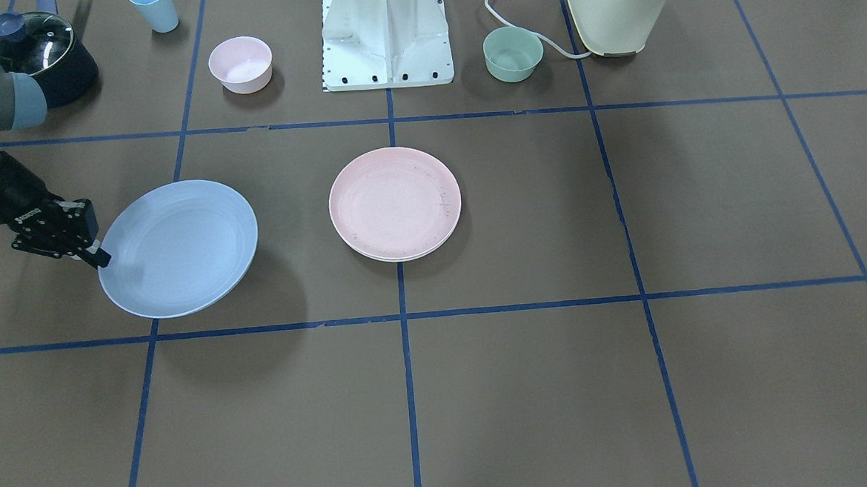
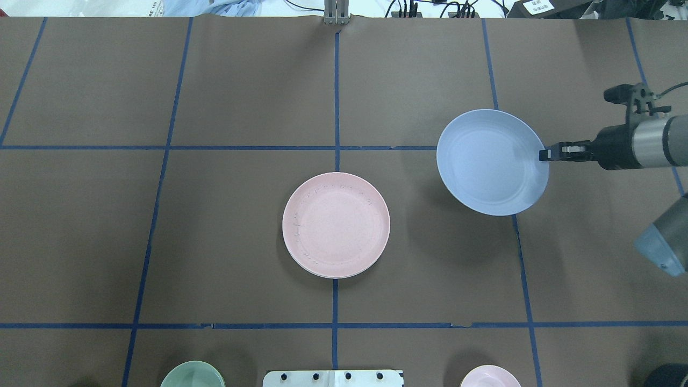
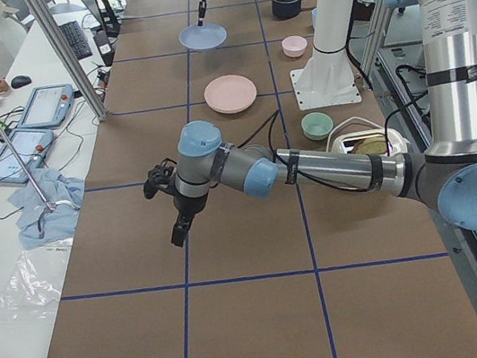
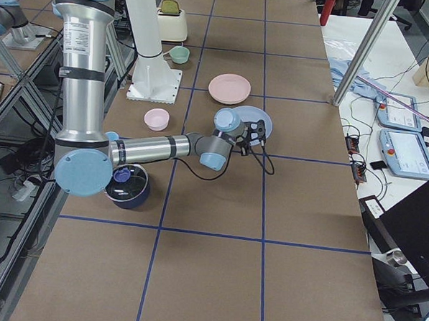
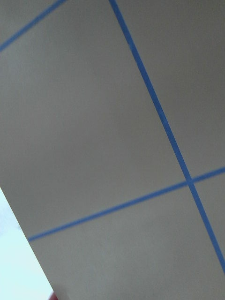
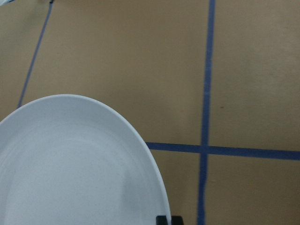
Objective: Stack three plates with pink and blue
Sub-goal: 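Carry the light blue plate with the right gripper onto the pink plate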
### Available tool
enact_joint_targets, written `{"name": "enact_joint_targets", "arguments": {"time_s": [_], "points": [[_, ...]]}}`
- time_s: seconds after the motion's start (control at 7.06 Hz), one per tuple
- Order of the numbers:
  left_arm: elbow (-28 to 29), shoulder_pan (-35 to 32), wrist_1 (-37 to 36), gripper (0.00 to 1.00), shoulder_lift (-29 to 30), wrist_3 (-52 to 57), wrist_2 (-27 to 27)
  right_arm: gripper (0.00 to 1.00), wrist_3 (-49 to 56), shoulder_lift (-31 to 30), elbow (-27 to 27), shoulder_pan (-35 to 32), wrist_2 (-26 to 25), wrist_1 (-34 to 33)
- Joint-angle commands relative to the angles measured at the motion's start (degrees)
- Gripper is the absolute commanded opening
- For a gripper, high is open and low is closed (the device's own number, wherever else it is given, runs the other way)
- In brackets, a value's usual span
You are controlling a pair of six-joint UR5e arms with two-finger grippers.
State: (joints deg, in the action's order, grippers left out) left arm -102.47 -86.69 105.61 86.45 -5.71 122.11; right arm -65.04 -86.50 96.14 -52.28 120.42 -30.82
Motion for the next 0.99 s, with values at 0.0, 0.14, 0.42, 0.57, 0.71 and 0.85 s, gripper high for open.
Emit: {"name": "enact_joint_targets", "arguments": {"time_s": [0.0,0.14,0.42,0.57,0.71,0.85], "points": [[1.22,-4.71,-1.98,1.00,-3.81,5.13,3.11,0.00,-6.40,6.50,2.11,8.38,-6.20,-3.77],[2.53,-6.80,-4.07,1.00,-4.09,8.23,9.49,0.00,-6.76,9.05,8.56,13.12,-10.60,-16.42],[1.84,-7.00,-4.18,1.00,-6.46,8.26,11.84,0.00,-10.08,14.84,15.12,23.66,-21.04,-33.99],[1.84,-7.00,-4.18,1.00,-6.55,8.26,11.93,0.00,-10.97,18.35,14.17,28.94,-27.89,-39.17],[1.84,-7.00,-4.18,1.00,-6.55,8.26,11.93,0.00,-10.98,20.65,13.21,30.12,-28.74,-42.62],[1.84,-7.00,-4.18,1.00,-6.55,8.26,11.93,0.00,-10.90,20.50,12.50,30.39,-28.75,-42.48]]}}
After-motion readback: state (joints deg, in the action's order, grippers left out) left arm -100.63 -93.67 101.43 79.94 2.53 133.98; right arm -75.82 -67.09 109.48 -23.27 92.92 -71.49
